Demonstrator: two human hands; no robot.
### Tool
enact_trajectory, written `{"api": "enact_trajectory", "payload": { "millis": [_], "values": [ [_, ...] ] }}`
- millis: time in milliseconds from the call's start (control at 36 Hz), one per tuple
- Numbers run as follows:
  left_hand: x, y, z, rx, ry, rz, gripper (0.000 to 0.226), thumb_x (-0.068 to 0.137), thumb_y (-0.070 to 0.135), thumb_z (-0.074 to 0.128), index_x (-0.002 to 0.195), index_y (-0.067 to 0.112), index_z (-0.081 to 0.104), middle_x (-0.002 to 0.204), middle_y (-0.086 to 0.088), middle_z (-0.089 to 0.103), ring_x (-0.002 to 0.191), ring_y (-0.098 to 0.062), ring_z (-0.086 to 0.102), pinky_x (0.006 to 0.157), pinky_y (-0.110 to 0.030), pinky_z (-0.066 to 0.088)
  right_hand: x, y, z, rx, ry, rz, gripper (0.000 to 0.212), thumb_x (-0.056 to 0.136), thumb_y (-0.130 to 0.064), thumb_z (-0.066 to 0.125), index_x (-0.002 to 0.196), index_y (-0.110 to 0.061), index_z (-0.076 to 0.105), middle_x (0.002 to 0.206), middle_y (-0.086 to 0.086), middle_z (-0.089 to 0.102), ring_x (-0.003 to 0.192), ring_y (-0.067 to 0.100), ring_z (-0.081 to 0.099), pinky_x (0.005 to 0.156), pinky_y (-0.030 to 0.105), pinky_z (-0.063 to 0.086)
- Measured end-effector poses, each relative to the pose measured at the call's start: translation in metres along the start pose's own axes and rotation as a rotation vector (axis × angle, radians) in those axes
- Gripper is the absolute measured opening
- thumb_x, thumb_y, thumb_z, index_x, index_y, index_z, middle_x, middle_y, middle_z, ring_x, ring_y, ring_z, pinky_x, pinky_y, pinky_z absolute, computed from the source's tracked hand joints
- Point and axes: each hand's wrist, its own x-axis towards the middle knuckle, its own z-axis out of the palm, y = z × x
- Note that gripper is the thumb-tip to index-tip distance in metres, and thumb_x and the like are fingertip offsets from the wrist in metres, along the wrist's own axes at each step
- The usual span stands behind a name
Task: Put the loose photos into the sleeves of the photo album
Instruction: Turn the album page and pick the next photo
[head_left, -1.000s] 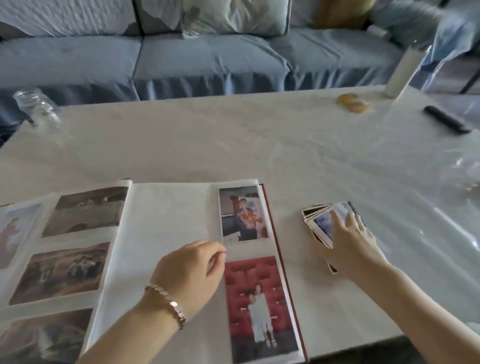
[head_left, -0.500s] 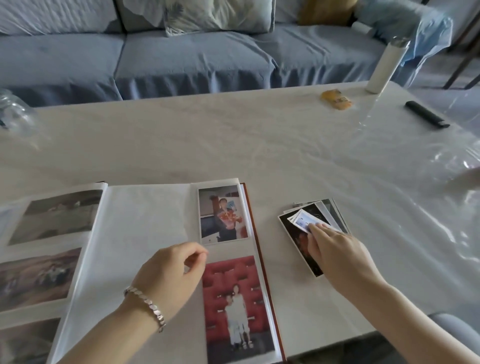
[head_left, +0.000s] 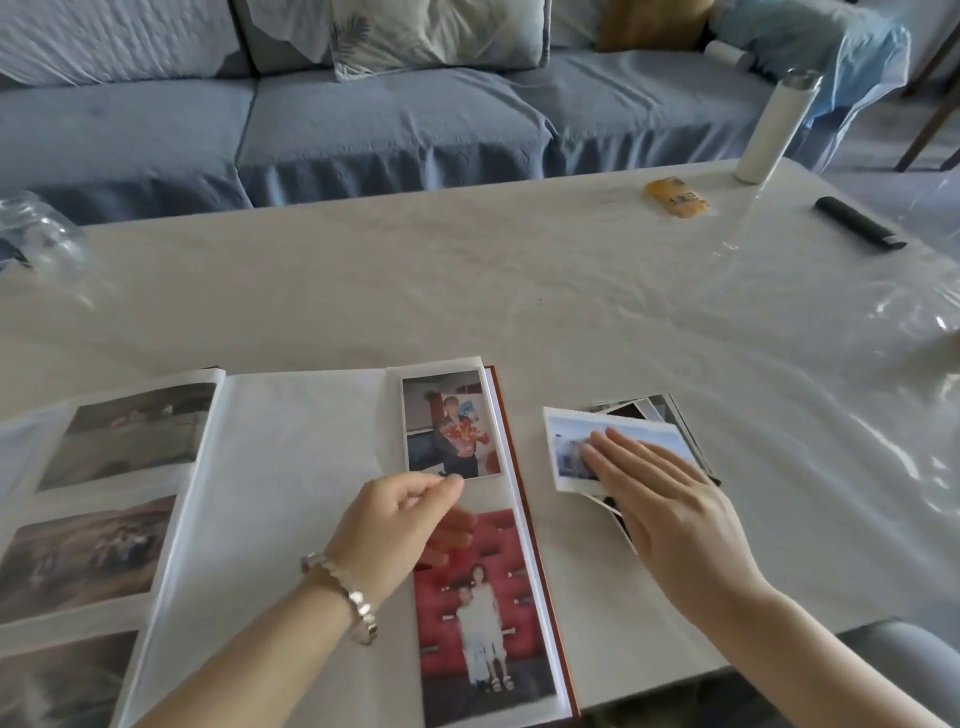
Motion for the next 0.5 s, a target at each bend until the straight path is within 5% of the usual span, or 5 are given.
{"api": "enact_trajectory", "payload": {
  "millis": [111, 250, 361, 444, 500],
  "values": [
    [-0.002, 0.011, 0.003, -0.319, -0.126, -0.149, 0.044, 0.065, 0.042, 0.067, 0.095, 0.009, 0.068, 0.088, -0.011, 0.073, 0.082, -0.026, 0.070, 0.079, -0.043, 0.057, 0.012, -0.024, 0.002, 0.129, -0.063, -0.214, 0.040, 0.087, -0.016, 0.048, 0.127, -0.016, 0.055, 0.128, 0.002, 0.057, 0.121, 0.017, 0.052, 0.102, 0.036, 0.039],
    [0.000, 0.006, -0.005, -0.198, 0.102, -0.011, 0.006, 0.083, 0.014, 0.066, 0.083, 0.018, 0.070, 0.079, -0.006, 0.074, 0.080, -0.023, 0.070, 0.082, -0.045, 0.055, 0.025, -0.053, 0.015, 0.187, -0.135, -0.254, 0.042, 0.090, -0.031, 0.047, 0.129, -0.016, 0.052, 0.136, 0.001, 0.051, 0.132, 0.014, 0.038, 0.109, 0.036, 0.029],
    [0.000, 0.000, -0.025, -0.031, 0.205, 0.090, 0.008, 0.085, 0.014, 0.063, 0.086, 0.023, 0.063, 0.078, -0.002, 0.072, 0.076, -0.020, 0.070, 0.071, -0.041, 0.058, 0.031, -0.065, 0.017, 0.411, -0.191, 0.063, 0.068, 0.086, -0.064, 0.040, 0.139, -0.020, 0.032, 0.149, -0.005, 0.027, 0.140, 0.010, 0.021, 0.115, 0.028, 0.020],
    [-0.002, -0.005, -0.040, 0.073, 0.234, 0.159, 0.008, 0.088, 0.015, 0.060, 0.096, 0.016, 0.063, 0.079, -0.002, 0.072, 0.077, -0.019, 0.069, 0.072, -0.036, 0.057, 0.041, -0.073, 0.013, 0.617, -0.232, 0.499, 0.067, 0.086, -0.049, 0.055, 0.142, -0.033, 0.022, 0.136, -0.014, 0.036, 0.126, 0.002, 0.036, 0.104, 0.019, 0.032],
    [-0.003, -0.008, -0.045, 0.133, 0.245, 0.195, 0.018, 0.088, 0.018, 0.061, 0.106, 0.013, 0.061, 0.079, -0.001, 0.072, 0.077, -0.022, 0.068, 0.072, -0.035, 0.055, 0.048, -0.074, 0.013, 0.860, -0.325, 0.742, 0.054, 0.085, -0.029, 0.061, 0.134, -0.027, 0.039, 0.110, -0.017, 0.062, 0.098, 0.001, 0.061, 0.080, 0.017, 0.049]
  ]
}}
